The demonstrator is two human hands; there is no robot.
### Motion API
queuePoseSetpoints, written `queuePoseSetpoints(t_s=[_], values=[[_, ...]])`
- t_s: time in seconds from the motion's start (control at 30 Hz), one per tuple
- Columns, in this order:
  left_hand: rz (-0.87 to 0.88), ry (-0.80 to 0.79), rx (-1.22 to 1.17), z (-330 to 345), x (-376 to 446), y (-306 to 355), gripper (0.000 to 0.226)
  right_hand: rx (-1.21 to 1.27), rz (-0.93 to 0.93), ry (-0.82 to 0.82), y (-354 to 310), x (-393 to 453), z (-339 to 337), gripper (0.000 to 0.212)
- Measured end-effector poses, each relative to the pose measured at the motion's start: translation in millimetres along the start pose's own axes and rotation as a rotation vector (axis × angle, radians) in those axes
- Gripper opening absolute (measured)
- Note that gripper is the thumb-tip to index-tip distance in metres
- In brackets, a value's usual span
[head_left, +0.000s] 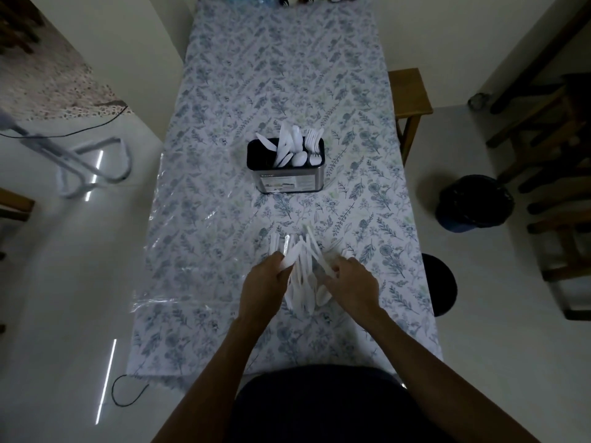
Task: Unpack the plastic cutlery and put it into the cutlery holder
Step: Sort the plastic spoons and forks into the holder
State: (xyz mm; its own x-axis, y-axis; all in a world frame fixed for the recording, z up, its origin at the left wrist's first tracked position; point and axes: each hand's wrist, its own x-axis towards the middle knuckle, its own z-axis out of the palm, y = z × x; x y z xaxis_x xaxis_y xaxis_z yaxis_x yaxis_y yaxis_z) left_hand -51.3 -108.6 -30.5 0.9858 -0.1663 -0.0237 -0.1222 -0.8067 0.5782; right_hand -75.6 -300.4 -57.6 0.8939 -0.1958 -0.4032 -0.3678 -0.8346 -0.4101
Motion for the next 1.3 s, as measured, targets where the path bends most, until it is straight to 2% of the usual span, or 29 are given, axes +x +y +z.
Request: queuePoseSetpoints(t_s=[0.1,0.17,0.23,0.3,0.37,0.43,0.57,0.6,0.63,0.7,0.77,0.83,0.9,1.0,1.07,1.17,1.23,1.3], values=[[0.076,0.021,-0.002,4.8,6.2,14.3,0.021,-0.02,-0.086,0.083,5.8,-14.0,-18.5,0.034],[0.26,0.035,0.05,9.5,11.5,23.7,0.023,-0.059,-0.189,0.12,9.2,-21.8,-29.5,0.03],[0.445,0.024,0.114,13.5,19.6,33.5,0.031,-0.07,-0.282,0.097,9.5,-22.8,-39.3,0.027],[0.528,-0.032,0.178,17.3,25.2,42.8,0.037,0.024,-0.359,0.025,4.7,-21.5,-52.6,0.019],[0.451,-0.115,0.233,14.8,27.4,52.3,0.049,0.252,-0.392,-0.028,-2.1,-20.7,-67.4,0.011],[0.247,-0.161,0.197,8.0,26.5,54.7,0.056,0.534,-0.319,-0.067,-7.8,-20.4,-81.7,0.013],[-0.139,-0.14,-0.273,-4.0,19.1,40.0,0.05,1.006,-0.023,-0.247,-25.8,-11.8,-86.9,0.041],[-0.224,-0.107,-0.404,-6.6,16.8,33.0,0.053,0.99,0.01,-0.211,-29.4,-9.7,-79.8,0.047],[-0.302,-0.071,-0.505,-9.5,15.4,25.4,0.058,0.86,-0.01,-0.15,-30.5,-8.8,-69.8,0.051],[-0.388,-0.016,-0.592,-13.1,13.1,11.4,0.068,0.392,-0.131,-0.103,-26.8,-10.0,-39.1,0.053],[-0.403,0.021,-0.567,-16.5,11.0,5.1,0.058,0.004,-0.185,-0.174,-21.4,-13.1,-5.8,0.06],[-0.419,0.034,-0.57,-17.1,8.9,3.3,0.043,-0.149,-0.17,-0.22,-16.7,-15.6,19.9,0.063],[-0.458,0.029,-0.638,-18.3,4.8,6.2,0.041,-0.142,-0.176,-0.202,-13.0,-17.1,29.0,0.053],[-0.435,0.028,-0.685,-18.9,1.3,7.7,0.049,-0.062,-0.153,-0.159,-6.5,-18.0,22.1,0.021],[-0.358,0.045,-0.607,-18.8,0.0,14.4,0.054,-0.042,-0.135,-0.085,-4.1,-20.2,8.8,0.022],[-0.198,0.077,-0.372,-15.4,6.0,26.4,0.041,-0.085,-0.201,0.083,-7.9,-27.9,-22.2,0.025],[-0.009,0.028,-0.204,-11.4,14.4,33.3,0.037,-0.099,-0.267,0.14,-15.4,-34.1,-45.5,0.024],[0.141,-0.037,-0.135,-7.3,21.3,37.3,0.043,0.017,-0.345,0.161,-26.2,-38.6,-68.4,0.021]])
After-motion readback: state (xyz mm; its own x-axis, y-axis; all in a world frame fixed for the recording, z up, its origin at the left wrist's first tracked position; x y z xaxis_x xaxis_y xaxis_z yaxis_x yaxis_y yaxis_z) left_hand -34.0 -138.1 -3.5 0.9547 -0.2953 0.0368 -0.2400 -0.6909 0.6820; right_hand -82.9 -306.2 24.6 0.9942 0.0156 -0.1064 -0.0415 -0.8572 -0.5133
